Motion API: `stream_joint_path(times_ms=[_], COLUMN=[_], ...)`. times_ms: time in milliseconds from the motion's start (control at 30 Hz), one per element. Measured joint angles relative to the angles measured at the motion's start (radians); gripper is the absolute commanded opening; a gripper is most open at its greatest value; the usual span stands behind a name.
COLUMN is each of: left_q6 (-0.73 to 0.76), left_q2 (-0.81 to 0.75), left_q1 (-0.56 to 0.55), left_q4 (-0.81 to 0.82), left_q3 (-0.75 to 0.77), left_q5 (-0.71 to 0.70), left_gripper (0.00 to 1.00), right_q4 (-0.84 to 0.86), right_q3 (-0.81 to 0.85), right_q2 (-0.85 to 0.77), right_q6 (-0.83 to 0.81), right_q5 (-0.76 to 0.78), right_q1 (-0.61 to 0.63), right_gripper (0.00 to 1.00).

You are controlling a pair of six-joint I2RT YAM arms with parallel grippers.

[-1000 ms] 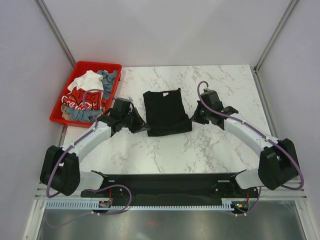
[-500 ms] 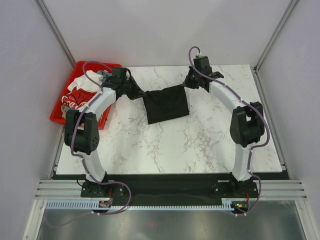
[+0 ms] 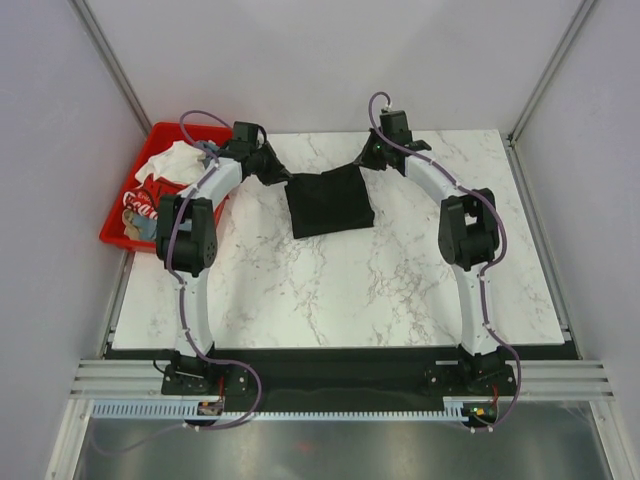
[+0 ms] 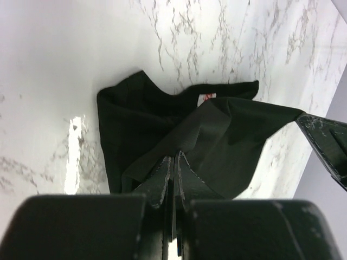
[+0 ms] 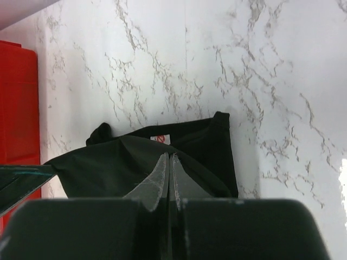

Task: Fold and stack the t-shirts
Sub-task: Fold the tshirt

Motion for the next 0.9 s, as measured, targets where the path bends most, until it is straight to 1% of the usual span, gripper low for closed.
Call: stream_joint_path(times_ms=[300,333,367,400,433,500,533,567,600,633,700,767,800,900], left_q6=[0.033,0.035,0.037,0.04,0.048,0.055,0.056,0.058,0.059,0.062,0.07,0.08,0.086,0.109], left_q2=[0.124,0.139,0.152,0.17,0.19,0.227,0.233,0.235,0.235,0.235,0.222,0.198,0.177,0.098], left_q1=[0.018,0.019,0.021,0.023,0.024,0.029,0.031,0.035,0.039,0.043,0.048,0.051,0.053,0.051], left_q4=[-0.006,-0.01,-0.009,-0.01,-0.011,-0.004,-0.002,-0.002,-0.005,-0.002,0.003,0.005,-0.001,-0.003], left_q3=[0.126,0.148,0.166,0.193,0.22,0.269,0.278,0.278,0.277,0.272,0.244,0.194,0.16,0.041], left_q5=[-0.034,-0.035,-0.035,-0.035,-0.035,-0.033,-0.033,-0.034,-0.034,-0.037,-0.046,-0.056,-0.059,-0.06], left_gripper=[0.02,0.04,0.08,0.18,0.21,0.29,0.31,0.34,0.39,0.41,0.43,0.44,0.46,0.49], right_q4=[0.047,0.051,0.059,0.068,0.075,0.09,0.092,0.094,0.094,0.088,0.082,0.086,0.082,0.068], right_q3=[0.076,0.082,0.089,0.095,0.106,0.131,0.145,0.16,0.167,0.167,0.163,0.101,0.06,-0.072], right_q2=[0.087,0.096,0.106,0.118,0.13,0.159,0.173,0.188,0.194,0.195,0.19,0.151,0.123,0.03], right_q6=[0.001,0.002,0.002,0.003,0.003,-0.003,-0.009,-0.016,-0.031,-0.047,-0.081,-0.121,-0.139,-0.196], right_q5=[-0.001,-0.002,-0.006,-0.011,-0.019,-0.039,-0.051,-0.066,-0.082,-0.097,-0.115,-0.129,-0.138,-0.169], right_q1=[-0.017,-0.018,-0.02,-0.021,-0.024,-0.027,-0.03,-0.032,-0.035,-0.039,-0.045,-0.054,-0.059,-0.071], right_gripper=[0.01,0.03,0.05,0.1,0.24,0.36,0.44,0.48,0.51,0.55,0.58,0.6,0.61,0.64])
